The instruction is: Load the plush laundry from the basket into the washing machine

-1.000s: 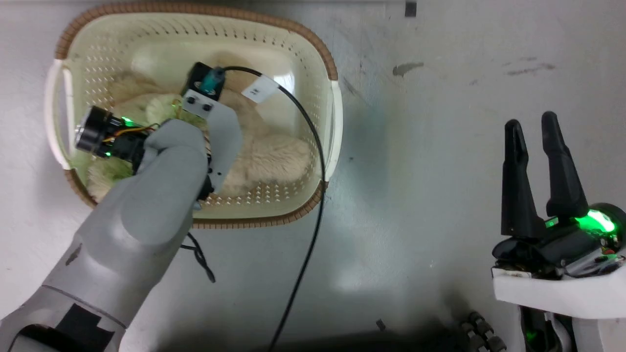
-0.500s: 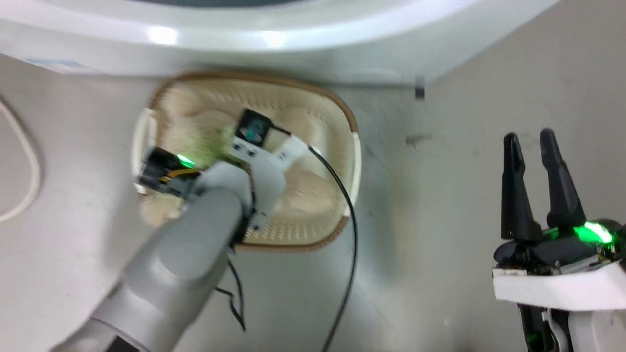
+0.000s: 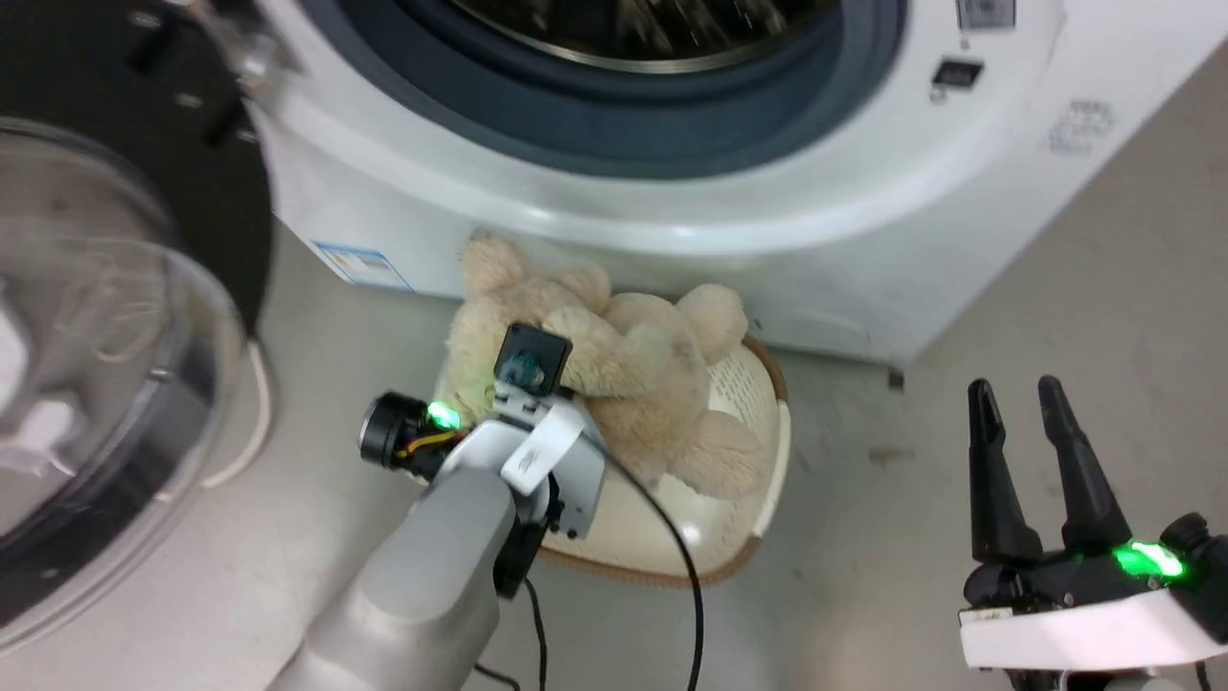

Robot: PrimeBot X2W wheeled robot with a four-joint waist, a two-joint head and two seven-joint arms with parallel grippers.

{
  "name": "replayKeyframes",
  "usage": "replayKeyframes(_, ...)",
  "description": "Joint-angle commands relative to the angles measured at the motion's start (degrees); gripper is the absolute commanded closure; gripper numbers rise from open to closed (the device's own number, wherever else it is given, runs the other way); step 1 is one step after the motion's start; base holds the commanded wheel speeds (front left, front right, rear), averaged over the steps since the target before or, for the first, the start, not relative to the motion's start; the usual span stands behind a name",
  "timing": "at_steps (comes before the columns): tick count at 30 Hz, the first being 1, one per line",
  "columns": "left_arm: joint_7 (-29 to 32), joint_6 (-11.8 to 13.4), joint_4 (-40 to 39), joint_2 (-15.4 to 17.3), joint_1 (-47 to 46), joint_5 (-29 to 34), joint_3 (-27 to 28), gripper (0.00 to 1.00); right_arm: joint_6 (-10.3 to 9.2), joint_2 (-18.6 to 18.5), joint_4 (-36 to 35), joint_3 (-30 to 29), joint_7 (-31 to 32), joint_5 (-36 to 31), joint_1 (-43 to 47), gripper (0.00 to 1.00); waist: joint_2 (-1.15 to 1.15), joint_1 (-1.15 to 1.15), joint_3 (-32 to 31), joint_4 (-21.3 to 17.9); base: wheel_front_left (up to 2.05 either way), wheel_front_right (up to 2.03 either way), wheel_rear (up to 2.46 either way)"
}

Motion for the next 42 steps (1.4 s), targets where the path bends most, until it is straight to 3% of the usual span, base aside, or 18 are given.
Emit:
replayKeyframes(1,-2.5,-0.5,-0.1,-0.4,1.1,-0.7,0.7,1.00,0.05,-0.1,0.3,0.0,-0.2,-0.4,0.8,0.00,0.00,0.01,-4.8,3.1,0.00,0.00,0.00)
replayKeyframes(11,-17.7,-2.1,-1.8,-1.6,6.2,-5.1,4.6,1.00,0.05,-0.1,1.3,0.2,-0.2,0.3,4.6,0.00,0.00,0.01,-11.1,3.4,0.00,0.00,0.00)
replayKeyframes(16,-22.1,-1.8,-4.0,-2.2,7.4,-6.7,6.9,1.00,0.05,-0.1,1.1,0.4,-0.2,0.3,5.8,0.00,0.00,0.01,-12.5,2.9,0.00,0.00,0.00)
replayKeyframes(28,-23.3,-0.7,-15.1,-3.2,7.9,-3.8,16.2,1.00,0.05,-0.1,-1.2,-0.1,1.1,-1.3,6.1,0.00,0.00,0.01,-9.2,-0.4,0.00,0.00,0.00)
replayKeyframes(42,-23.3,-2.8,-16.2,-3.9,-2.8,0.5,24.6,1.00,0.05,-0.1,-4.6,-1.0,2.1,-2.5,2.9,0.00,0.00,0.01,0.8,-4.4,0.00,0.00,0.00)
